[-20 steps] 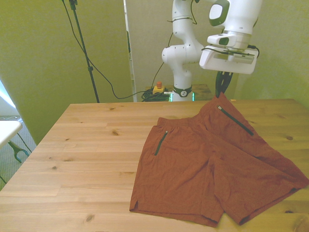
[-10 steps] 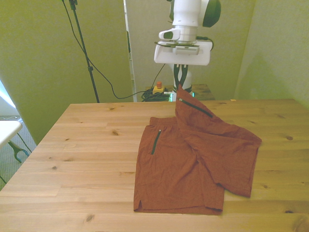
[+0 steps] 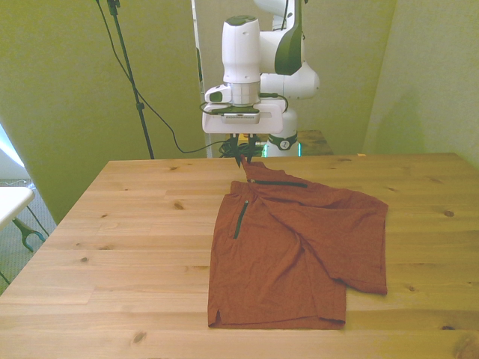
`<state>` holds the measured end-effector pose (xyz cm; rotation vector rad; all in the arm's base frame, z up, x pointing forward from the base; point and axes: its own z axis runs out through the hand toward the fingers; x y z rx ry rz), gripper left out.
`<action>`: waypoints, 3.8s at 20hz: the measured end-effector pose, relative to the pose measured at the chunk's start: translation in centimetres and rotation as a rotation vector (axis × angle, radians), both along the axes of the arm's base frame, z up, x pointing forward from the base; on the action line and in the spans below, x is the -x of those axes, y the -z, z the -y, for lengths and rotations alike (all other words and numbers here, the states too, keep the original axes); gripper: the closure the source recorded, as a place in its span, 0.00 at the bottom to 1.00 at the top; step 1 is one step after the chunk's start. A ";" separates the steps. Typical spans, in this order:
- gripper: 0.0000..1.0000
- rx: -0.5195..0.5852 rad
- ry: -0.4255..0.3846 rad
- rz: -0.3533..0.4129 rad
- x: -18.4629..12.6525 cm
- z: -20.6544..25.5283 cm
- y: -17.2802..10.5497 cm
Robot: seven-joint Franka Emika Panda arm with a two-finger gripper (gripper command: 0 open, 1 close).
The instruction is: Fold the shorts
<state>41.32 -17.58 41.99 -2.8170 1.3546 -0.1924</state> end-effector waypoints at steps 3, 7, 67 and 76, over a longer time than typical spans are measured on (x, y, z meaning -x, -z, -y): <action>0.00 -0.004 0.005 0.002 -1.0 1.9 0.1; 0.00 0.040 0.051 0.023 -2.0 4.6 0.6; 1.00 0.634 -0.546 0.153 -8.1 -34.2 9.4; 1.00 0.626 -0.561 0.166 -9.9 -35.4 10.1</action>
